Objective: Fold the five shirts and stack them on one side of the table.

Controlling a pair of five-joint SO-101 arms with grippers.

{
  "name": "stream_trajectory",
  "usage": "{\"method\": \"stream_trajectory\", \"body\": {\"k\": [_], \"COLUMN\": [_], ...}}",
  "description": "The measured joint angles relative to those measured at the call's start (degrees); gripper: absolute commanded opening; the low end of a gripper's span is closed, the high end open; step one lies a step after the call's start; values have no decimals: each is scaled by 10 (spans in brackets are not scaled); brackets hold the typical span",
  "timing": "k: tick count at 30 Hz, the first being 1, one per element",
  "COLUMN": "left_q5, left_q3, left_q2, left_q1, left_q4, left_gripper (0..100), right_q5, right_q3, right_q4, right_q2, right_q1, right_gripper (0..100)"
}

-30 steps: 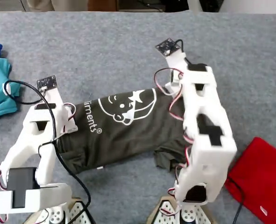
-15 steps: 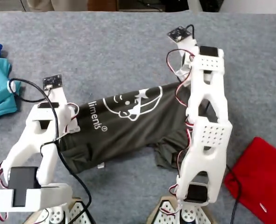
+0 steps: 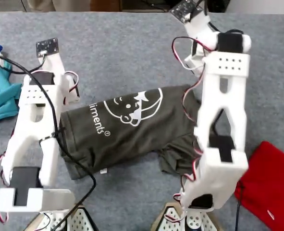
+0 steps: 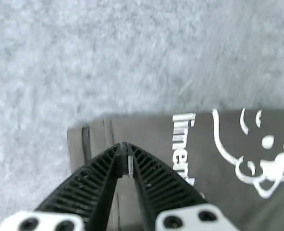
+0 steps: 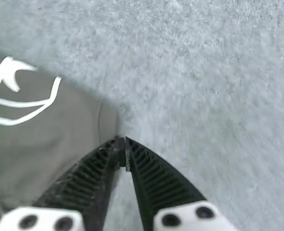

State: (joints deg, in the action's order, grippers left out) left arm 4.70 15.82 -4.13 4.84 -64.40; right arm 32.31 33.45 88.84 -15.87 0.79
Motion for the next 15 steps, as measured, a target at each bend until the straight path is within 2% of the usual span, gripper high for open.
{"method": "stream_trajectory", "body": {"k": [6,11,15], "left_q5": [20,24,25], "left_q3": [-1,-7,-23], "left_q2": [126,208,221], "left_q1": [0,19,35], "left_q4": [84,98,98], "left_gripper": [20,20,20], "right_q5": [10,33,54], "right_q3": [-192,-465,-647], "right_q4": [-40,-178,-284], "right_q2": [147,279,308], "right_q1": [0,17,47], "right_gripper": [5,6,6]}}
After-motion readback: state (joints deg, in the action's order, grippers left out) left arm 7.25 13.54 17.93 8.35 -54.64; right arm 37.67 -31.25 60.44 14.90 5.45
